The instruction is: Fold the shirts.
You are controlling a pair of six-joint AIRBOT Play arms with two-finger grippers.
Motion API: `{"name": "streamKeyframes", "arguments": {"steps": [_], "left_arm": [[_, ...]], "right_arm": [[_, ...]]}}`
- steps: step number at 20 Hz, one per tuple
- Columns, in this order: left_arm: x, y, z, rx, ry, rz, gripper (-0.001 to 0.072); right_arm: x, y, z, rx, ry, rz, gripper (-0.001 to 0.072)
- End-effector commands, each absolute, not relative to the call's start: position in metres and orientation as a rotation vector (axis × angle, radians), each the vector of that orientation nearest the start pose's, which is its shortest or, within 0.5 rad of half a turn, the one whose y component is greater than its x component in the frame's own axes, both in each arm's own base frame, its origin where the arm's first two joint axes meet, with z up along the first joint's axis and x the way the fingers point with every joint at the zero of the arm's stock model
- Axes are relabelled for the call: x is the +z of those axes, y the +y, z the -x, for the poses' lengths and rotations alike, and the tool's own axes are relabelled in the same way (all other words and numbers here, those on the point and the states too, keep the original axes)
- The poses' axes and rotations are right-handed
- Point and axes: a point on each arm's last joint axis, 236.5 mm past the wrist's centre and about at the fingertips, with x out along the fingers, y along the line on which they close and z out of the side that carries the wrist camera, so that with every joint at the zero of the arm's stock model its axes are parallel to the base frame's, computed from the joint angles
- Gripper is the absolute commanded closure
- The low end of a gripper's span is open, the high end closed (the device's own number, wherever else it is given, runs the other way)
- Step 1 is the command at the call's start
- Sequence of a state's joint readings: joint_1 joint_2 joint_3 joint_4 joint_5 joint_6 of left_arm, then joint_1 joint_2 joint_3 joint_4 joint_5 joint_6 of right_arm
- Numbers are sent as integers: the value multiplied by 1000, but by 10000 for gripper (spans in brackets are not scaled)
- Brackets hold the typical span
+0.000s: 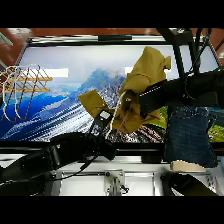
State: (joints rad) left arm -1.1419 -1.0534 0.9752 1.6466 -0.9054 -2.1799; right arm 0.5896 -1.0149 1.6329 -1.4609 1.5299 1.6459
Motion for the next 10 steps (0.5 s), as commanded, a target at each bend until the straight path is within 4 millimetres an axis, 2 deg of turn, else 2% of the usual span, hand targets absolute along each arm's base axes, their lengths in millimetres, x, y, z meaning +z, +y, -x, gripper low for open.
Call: {"name": "streamKeyframes", "arguments": {"steps": [1, 3, 5, 6, 8, 9, 10], "left_arm": [[59, -348, -192, -699, 1026, -57, 663], [60, -346, -197, -692, 1020, -55, 663], [61, -344, -200, -689, 1012, -56, 663], [62, -344, -200, -694, 1007, -62, 663], [63, -339, -198, -700, 1011, -100, 663], [63, -334, -196, -705, 1018, -141, 663], [62, -330, -194, -712, 1023, -184, 663]], "right_arm": [[256, 240, -239, 763, 955, 60, 647], [257, 241, -238, 762, 960, 45, 628], [254, 229, -249, 702, 944, 80, 278], [253, 223, -253, 676, 934, 103, 249], [264, 198, -272, 567, 871, 167, 242], [279, 176, -285, 474, 814, 199, 95], [296, 151, -298, 376, 759, 213, 80]]}}
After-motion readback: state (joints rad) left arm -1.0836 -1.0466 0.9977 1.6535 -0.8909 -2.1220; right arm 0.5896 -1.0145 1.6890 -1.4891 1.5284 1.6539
